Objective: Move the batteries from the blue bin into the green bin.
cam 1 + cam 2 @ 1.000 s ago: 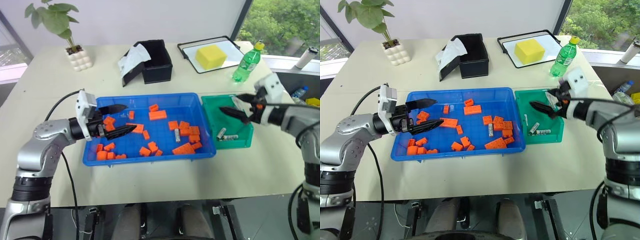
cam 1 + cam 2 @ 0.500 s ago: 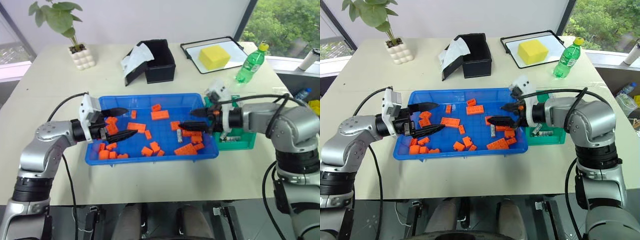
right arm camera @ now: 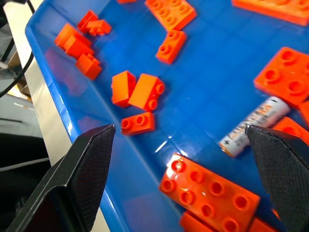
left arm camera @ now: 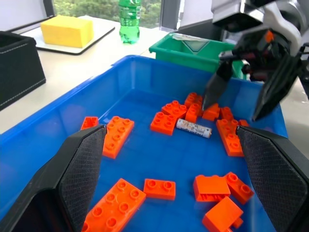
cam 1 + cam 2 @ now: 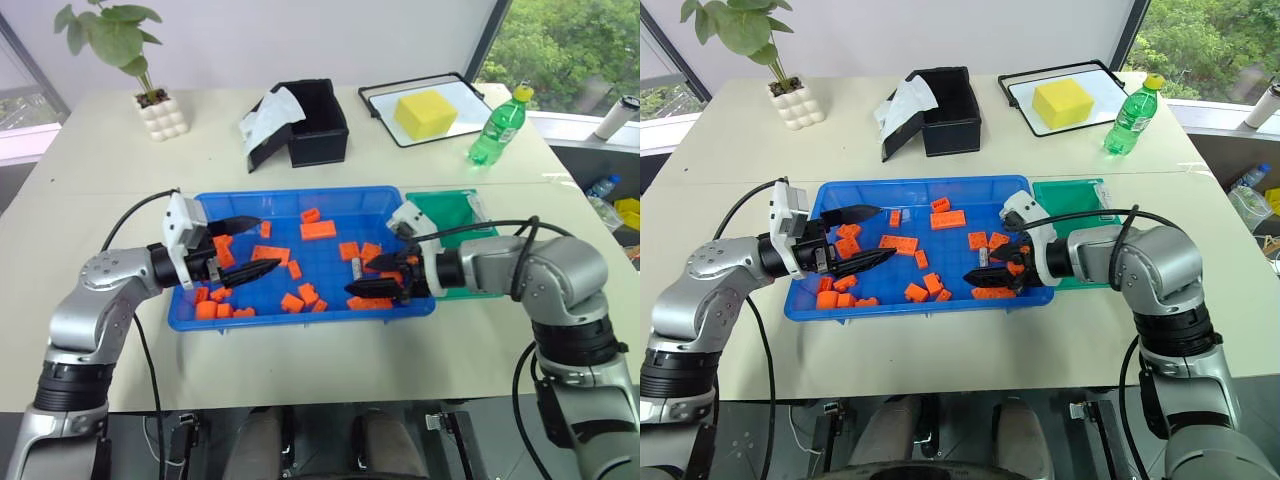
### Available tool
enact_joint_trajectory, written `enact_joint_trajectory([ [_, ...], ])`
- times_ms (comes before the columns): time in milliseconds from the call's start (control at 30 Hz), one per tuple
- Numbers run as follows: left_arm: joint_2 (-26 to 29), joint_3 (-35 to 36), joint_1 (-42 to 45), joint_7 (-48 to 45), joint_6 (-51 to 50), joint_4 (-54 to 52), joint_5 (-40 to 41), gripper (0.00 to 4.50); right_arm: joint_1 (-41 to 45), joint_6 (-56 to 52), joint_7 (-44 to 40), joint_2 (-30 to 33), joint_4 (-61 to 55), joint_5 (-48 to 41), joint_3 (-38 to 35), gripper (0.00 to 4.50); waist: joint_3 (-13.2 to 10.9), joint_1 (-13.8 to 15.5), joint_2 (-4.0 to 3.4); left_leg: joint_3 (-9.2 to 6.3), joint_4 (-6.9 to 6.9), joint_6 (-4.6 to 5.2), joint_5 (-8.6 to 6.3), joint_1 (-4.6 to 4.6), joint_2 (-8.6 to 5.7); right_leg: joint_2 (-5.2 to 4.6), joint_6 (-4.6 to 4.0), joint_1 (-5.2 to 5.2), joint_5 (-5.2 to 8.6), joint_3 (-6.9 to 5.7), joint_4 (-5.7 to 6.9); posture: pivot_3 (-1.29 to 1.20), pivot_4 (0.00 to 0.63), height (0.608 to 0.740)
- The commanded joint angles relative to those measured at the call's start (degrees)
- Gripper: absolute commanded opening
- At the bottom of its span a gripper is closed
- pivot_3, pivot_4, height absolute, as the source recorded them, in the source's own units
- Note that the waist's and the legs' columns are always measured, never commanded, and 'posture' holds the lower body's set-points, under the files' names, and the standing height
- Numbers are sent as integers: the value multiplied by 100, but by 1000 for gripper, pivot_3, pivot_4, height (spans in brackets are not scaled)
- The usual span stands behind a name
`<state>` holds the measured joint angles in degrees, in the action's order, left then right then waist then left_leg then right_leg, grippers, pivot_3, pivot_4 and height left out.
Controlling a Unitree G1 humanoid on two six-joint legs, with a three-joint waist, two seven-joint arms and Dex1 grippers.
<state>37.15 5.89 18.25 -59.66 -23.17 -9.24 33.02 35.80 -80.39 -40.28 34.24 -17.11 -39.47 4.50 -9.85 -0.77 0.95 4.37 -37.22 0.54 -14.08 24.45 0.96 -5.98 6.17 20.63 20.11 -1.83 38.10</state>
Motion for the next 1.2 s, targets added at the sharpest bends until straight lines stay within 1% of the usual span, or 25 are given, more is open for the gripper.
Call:
enact_joint_trajectory([
  [33,2,130,21,48,151,-161,8,4500,-57,297,-5,30,64,114,170,4439,0,1,0,0,0,0,0,0,0,1,0,0,0,0,0,0,150,732],
  [167,-34,177,-1,144,207,-188,7,4500,-65,568,-31,71,277,305,425,4439,0,-1,0,0,0,0,0,0,0,3,0,0,0,0,0,0,150,732],
  [400,-107,214,-80,333,271,-293,40,4500,-10,1339,-73,68,862,933,981,4439,2,-1,3,0,-1,0,0,0,0,4,0,0,0,-1,0,0,150,732],
  [600,-159,252,-159,472,305,-373,48,4500,240,1475,57,-239,1138,1166,1079,4439,3,-2,5,-1,-2,-1,0,-6,1,3,0,-5,0,-2,1,0,150,732],
  [733,-201,280,-195,575,330,-419,56,4500,213,1629,15,-215,1181,1384,1271,4439,3,1,5,-1,-2,-1,1,-5,1,1,0,-5,0,-2,1,0,150,732],
  [833,-227,324,-207,640,360,-431,49,4500,149,1854,-48,-95,1173,1615,1473,3710,4,-2,5,-1,-2,-1,0,-6,1,1,0,-5,0,-2,1,0,150,732],
  [900,-237,359,-198,672,380,-419,43,4500,134,1968,-136,-30,1130,1724,1588,2804,4,2,6,-1,-1,-1,0,-6,1,1,0,-5,0,-2,1,0,150,732],
  [933,-239,370,-190,687,392,-413,42,4500,131,2028,-168,-10,1117,1781,1631,2459,4,5,6,-1,-2,-1,0,-6,0,1,0,-5,0,-2,1,0,150,732],
  [1067,-245,396,-146,738,417,-396,53,4500,138,2300,-323,105,1094,2042,1847,315,4,8,6,-2,-3,-1,0,-6,0,0,0,-7,0,-3,1,0,150,732],
  [1100,-241,402,-135,750,412,-401,60,4500,135,2369,-369,149,1073,2104,1896,29,4,8,6,-2,-3,-1,0,-6,0,0,0,-7,0,-3,1,0,150,732],
  [1200,-232,405,-122,765,408,-407,68,4500,118,2556,-511,273,1006,2254,2018,44,4,9,6,-2,-3,-1,0,-6,0,0,0,-7,0,-3,1,0,150,732],
])
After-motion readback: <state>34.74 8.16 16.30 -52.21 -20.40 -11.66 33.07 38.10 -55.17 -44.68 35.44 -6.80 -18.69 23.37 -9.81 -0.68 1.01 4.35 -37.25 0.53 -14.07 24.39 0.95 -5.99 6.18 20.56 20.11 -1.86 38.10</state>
